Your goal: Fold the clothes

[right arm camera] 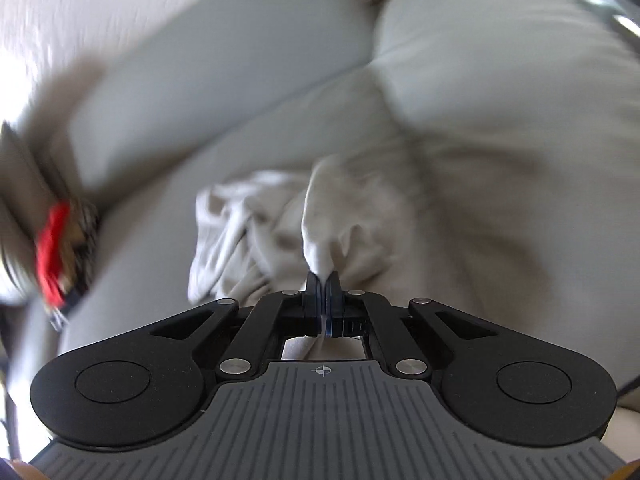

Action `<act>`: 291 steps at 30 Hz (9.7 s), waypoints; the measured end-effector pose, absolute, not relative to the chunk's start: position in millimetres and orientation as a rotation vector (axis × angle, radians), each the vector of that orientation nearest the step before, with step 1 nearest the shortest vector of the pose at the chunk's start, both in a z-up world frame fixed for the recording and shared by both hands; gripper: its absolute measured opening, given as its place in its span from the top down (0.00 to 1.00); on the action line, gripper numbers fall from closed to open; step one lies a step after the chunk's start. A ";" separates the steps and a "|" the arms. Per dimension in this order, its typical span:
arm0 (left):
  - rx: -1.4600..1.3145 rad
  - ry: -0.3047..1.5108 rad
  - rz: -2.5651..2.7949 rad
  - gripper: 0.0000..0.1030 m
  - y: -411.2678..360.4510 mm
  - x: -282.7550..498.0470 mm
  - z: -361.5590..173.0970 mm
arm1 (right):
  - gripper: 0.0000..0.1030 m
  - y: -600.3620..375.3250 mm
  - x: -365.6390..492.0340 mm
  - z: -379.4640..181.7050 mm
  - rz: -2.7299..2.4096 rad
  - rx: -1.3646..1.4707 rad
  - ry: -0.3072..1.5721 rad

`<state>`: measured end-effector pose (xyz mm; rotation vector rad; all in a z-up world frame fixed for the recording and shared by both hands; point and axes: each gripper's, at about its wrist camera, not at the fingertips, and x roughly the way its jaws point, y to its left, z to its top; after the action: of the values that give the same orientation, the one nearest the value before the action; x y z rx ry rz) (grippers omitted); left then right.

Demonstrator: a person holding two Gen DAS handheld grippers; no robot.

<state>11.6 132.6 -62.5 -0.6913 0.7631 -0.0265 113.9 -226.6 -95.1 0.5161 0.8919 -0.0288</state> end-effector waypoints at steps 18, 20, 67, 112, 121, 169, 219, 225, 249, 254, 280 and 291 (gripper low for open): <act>-0.598 0.851 0.019 0.99 96.7 0.7 -55.7 | 0.54 -359.5 36.3 -154.2 -0.027 0.680 1.025; -0.587 0.855 0.027 0.99 94.5 1.2 -55.1 | 0.56 -352.3 47.8 -160.3 -0.017 0.640 1.077; -0.916 0.579 -0.268 1.00 127.7 57.1 68.8 | 0.99 -330.0 79.8 -0.2 0.554 1.253 0.491; -0.825 0.346 0.024 1.00 219.0 126.8 132.4 | 0.99 -298.8 180.9 170.5 0.237 0.760 0.308; -0.723 0.138 -0.091 1.00 209.7 141.1 150.5 | 0.99 -297.3 169.2 140.8 0.233 0.655 0.262; -0.261 0.966 0.410 0.81 159.9 -2.0 -108.4 | 0.58 -275.6 7.2 -117.6 -0.021 0.399 0.970; -0.203 1.086 -0.078 0.65 41.5 61.9 -153.9 | 0.99 -360.4 132.4 -155.6 -0.019 0.627 0.629; -0.224 1.077 -0.074 0.65 45.1 57.1 -157.0 | 0.99 -349.4 93.2 -141.8 -0.265 0.420 0.555; -0.174 1.026 -0.094 0.62 41.6 35.3 -157.0 | 0.76 -260.2 72.7 -145.4 0.075 0.405 0.926; -0.081 1.094 -0.150 0.70 32.3 30.8 -163.1 | 0.71 -209.0 55.0 -162.3 0.029 0.171 1.058; -1.334 0.726 0.045 0.58 291.6 -12.2 -220.6 | 0.49 -167.8 34.2 -122.3 0.204 0.353 1.048; -1.676 0.511 0.041 0.63 313.8 12.8 -261.6 | 0.49 -183.9 38.7 -149.8 0.119 0.425 1.121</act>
<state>12.8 313.8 -261.6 -1.6764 0.5110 0.0410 38.7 -183.9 -149.8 0.4245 1.1209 0.1190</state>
